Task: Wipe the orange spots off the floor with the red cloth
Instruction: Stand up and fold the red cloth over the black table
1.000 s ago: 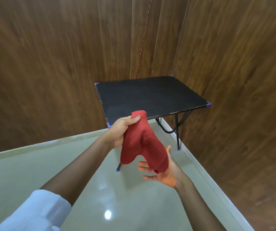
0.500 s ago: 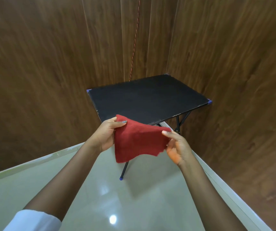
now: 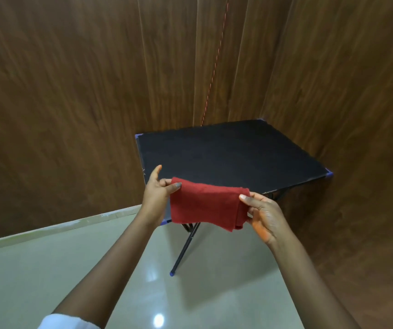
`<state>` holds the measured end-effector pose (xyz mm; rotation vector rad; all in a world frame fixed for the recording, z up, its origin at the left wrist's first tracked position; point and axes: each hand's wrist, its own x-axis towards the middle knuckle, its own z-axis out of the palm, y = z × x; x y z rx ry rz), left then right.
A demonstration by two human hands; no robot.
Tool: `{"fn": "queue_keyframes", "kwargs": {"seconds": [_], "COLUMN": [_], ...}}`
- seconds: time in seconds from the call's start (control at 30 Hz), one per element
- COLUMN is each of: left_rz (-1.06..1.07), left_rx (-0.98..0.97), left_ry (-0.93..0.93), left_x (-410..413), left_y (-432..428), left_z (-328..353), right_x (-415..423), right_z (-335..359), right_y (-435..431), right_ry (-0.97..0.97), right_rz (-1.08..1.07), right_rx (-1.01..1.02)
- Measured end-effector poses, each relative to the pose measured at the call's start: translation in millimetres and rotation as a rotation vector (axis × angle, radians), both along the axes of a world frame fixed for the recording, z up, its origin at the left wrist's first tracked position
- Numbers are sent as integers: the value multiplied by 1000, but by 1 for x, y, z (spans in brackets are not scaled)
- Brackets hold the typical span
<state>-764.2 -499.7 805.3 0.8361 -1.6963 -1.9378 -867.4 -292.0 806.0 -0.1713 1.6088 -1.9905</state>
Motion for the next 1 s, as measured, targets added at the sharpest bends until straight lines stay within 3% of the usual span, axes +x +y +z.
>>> {"fn": "queue_keyframes", "kwargs": {"seconds": [0.03, 0.1, 0.17, 0.2, 0.23, 0.33, 0.37, 0.43, 0.53, 0.63, 0.7, 0.73, 0.87, 1.0], "left_rz": [-43, -118, -21, 25, 49, 116, 135, 172, 268, 392, 401, 388, 227, 78], "left_rx": [28, -211, -490, -500, -410, 128, 213, 185, -113, -641, -827, -759, 58, 227], "left_ry": [11, -178, -319, -299, -233, 72, 120, 134, 39, -123, -126, -71, 355, 408], "left_x": [-11, -29, -45, -53, -60, -71, -74, -78, -87, -91, -91, -91, -90, -86], "left_y": [1, 5, 10, 12, 10, -5, -10, -16, -23, -38, -55, -64, -100, -128], "left_z": [-1, -4, -7, -7, -8, -12, -14, -15, -10, -14, -17, -17, -5, -3], "right_x": [-14, -35, -54, -65, -74, -95, -101, -109, -117, -121, -124, -125, -127, -125], "right_z": [0, 2, -1, -2, -4, -9, -10, -15, -25, -30, -27, -25, -14, -5], "right_y": [-2, -8, -13, -15, -17, -26, -30, -38, -54, -74, -87, -93, -119, -142], "right_ry": [-11, -5, 1, -6, -11, -16, -6, 42, 206, 449, 445, 411, 313, 211], "right_rz": [6, 14, 35, 46, 44, 14, 18, 13, -46, -50, -6, 19, 74, 201], "right_rx": [2, 35, 76, 90, 99, 85, 74, 78, 152, 249, 168, 93, -52, -166]}}
